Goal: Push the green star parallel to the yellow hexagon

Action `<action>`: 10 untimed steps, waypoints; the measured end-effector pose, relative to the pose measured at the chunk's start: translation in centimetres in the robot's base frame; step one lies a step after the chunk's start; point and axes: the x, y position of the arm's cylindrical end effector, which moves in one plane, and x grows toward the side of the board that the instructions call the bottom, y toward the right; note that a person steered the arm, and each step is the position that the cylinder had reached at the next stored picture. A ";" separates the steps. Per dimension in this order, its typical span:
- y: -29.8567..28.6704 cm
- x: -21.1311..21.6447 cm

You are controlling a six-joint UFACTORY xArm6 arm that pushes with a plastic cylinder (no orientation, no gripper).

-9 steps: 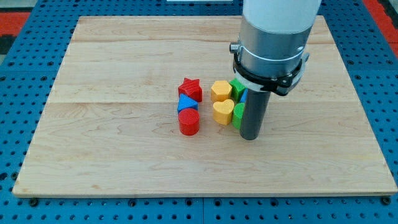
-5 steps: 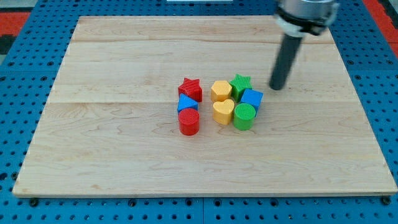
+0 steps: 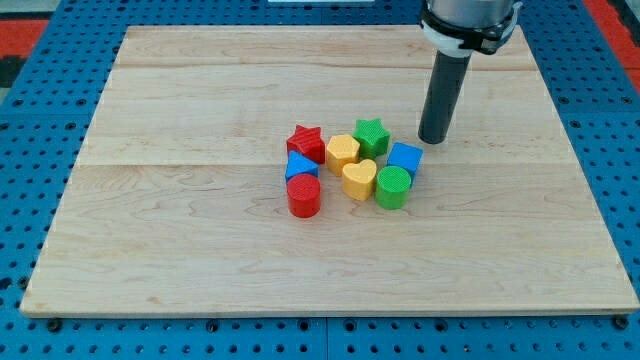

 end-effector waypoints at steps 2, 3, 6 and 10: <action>0.0 1.9; 3.1 -0.4; -8.5 -5.8; -7.0 -1.3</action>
